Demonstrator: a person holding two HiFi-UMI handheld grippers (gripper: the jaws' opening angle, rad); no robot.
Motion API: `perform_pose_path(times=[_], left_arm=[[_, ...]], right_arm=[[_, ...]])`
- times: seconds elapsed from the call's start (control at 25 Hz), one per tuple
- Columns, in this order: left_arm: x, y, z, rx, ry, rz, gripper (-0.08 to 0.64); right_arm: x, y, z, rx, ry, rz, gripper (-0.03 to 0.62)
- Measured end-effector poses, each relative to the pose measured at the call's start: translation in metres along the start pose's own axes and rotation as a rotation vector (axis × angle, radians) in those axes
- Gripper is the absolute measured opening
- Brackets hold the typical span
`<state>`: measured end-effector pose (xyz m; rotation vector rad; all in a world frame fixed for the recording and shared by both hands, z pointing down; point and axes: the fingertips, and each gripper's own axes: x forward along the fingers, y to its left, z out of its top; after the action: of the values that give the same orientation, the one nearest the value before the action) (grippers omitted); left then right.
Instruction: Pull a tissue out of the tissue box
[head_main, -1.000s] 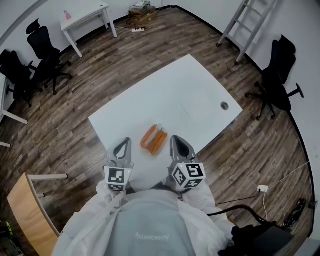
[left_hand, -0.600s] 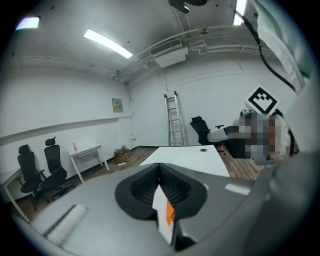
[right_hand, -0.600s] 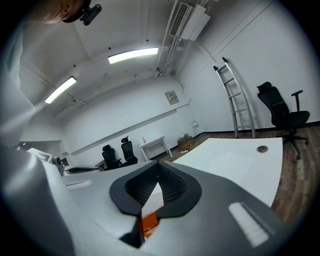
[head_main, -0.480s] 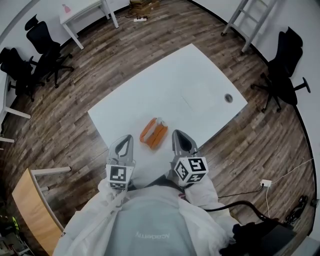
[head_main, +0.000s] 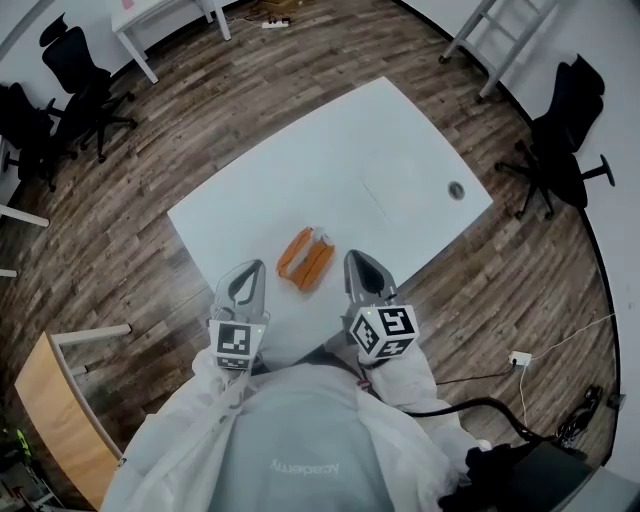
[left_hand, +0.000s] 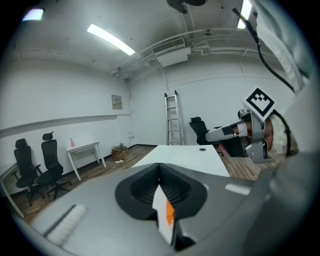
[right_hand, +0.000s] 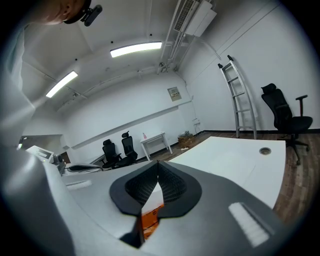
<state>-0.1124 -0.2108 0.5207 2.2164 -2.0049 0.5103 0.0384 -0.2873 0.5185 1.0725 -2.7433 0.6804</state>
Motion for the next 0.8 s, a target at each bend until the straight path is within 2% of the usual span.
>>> perform_pose_path(times=[0.24, 0.52, 0.8], left_arm=[[0.002, 0.001, -0.001, -0.011, -0.008, -0.006, 0.000], [0.000, 0.000, -0.002, -0.010, -0.024, -0.017, 0.000], [0.000, 0.004, -0.005, -0.035, -0.029, -0.010, 0.000]], right_arm=[[0.004, 0.000, 0.000, -0.087, 0.054, 0.067, 0.028], [0.019, 0.009, -0.012, -0.292, 0.189, 0.267, 0.120], [0.028, 0.021, -0.023, -0.487, 0.318, 0.402, 0.157]])
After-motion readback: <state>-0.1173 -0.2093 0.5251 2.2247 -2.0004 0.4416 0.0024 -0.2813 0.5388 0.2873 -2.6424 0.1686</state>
